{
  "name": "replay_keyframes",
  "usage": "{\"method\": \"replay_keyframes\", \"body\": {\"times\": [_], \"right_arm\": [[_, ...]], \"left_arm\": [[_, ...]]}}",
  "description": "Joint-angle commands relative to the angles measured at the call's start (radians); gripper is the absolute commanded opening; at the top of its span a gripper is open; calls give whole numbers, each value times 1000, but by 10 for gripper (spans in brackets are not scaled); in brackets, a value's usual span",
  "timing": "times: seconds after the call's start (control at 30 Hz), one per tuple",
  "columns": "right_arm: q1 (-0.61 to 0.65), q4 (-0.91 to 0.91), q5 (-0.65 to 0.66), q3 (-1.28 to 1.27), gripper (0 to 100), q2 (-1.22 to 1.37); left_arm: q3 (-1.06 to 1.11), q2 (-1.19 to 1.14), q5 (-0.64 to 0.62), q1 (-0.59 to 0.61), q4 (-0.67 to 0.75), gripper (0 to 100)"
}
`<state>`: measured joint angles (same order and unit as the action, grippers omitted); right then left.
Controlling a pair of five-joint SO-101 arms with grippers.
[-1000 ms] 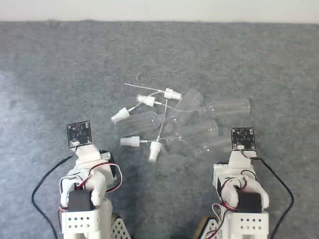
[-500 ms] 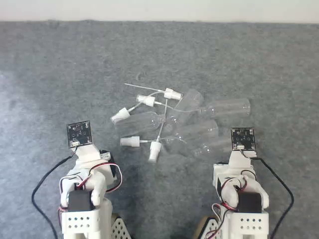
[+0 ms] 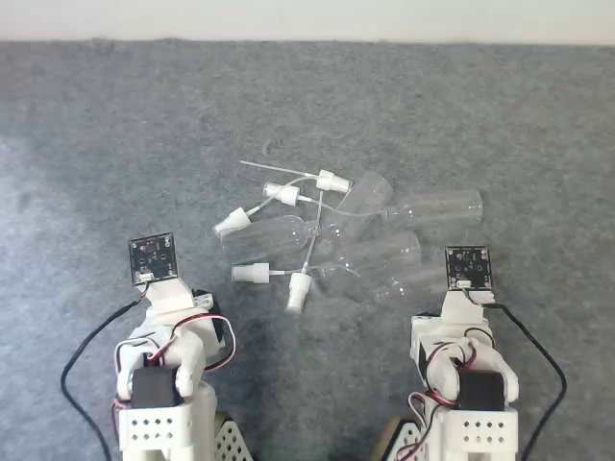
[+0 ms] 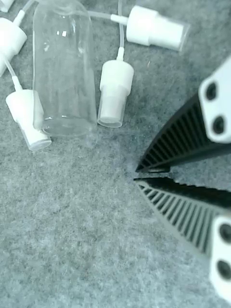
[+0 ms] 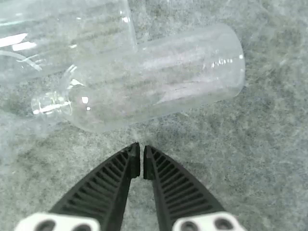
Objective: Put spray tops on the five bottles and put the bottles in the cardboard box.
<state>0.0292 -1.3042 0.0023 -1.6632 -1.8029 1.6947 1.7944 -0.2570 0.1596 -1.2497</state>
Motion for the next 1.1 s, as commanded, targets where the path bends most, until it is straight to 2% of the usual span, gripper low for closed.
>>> {"method": "replay_keyframes", "body": {"times": [0.0,0.47,0.57,0.83,1.0,1.07], "right_arm": [[5,-5,-11,-20,6,-13],[7,-5,-11,-20,6,-13],[7,-5,-11,-20,6,-13],[8,-5,-14,-20,6,-13],[8,-5,-11,-20,6,-13],[8,-5,-9,-18,6,-13]], "left_arm": [[-8,11,6,5,-5,13],[-8,11,12,6,-5,13],[-10,11,31,51,-6,14],[-53,11,221,319,-15,14],[-54,11,486,299,0,13],[-54,11,517,301,-8,13]]}}
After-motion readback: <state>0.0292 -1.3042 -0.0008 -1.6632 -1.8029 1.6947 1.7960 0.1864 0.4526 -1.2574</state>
